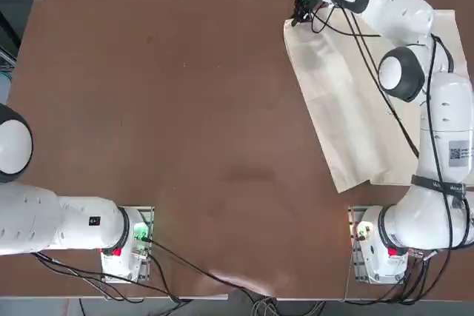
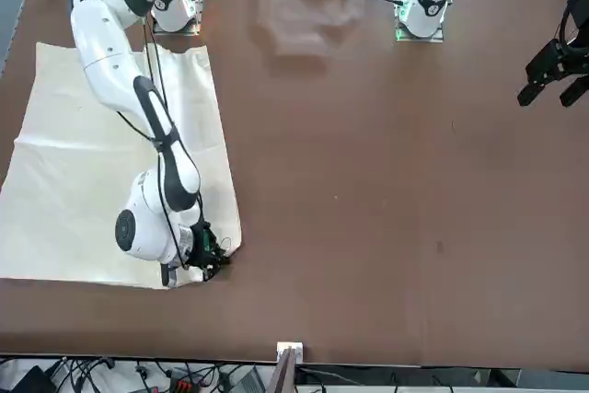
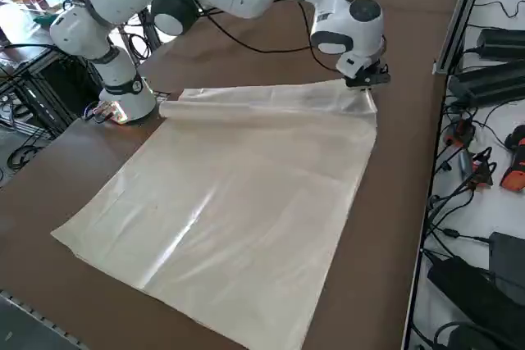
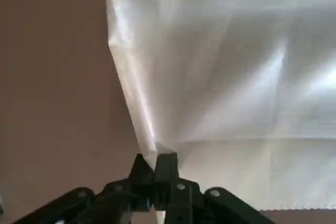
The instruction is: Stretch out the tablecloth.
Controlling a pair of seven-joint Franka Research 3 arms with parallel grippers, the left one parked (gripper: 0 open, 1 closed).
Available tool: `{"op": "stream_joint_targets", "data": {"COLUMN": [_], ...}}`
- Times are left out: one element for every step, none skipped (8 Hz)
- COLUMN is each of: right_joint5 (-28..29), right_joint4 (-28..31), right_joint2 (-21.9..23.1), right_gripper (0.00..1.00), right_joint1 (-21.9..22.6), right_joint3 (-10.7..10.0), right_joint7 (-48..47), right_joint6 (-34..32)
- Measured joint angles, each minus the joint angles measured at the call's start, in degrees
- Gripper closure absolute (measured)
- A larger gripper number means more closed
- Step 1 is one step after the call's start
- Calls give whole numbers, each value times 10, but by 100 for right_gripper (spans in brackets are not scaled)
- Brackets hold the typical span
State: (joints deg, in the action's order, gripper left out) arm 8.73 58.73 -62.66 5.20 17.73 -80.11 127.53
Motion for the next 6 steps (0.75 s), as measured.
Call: {"op": "stream_joint_targets", "data": {"right_joint5": [0,0,0,0,0,1], "right_joint4": [-1,-3,-6,-7,-8,-9], "right_joint2": [-2,-6,-9,-10,-10,-10], "right_gripper": [98,98,98,97,95,94], "right_joint1": [5,7,7,5,4,2], "right_joint3": [0,-1,-4,-9,-19,-29], "right_joint7": [-6,-7,-7,-6,-6,-1], "right_joint6": [1,2,2,2,2,2]}}
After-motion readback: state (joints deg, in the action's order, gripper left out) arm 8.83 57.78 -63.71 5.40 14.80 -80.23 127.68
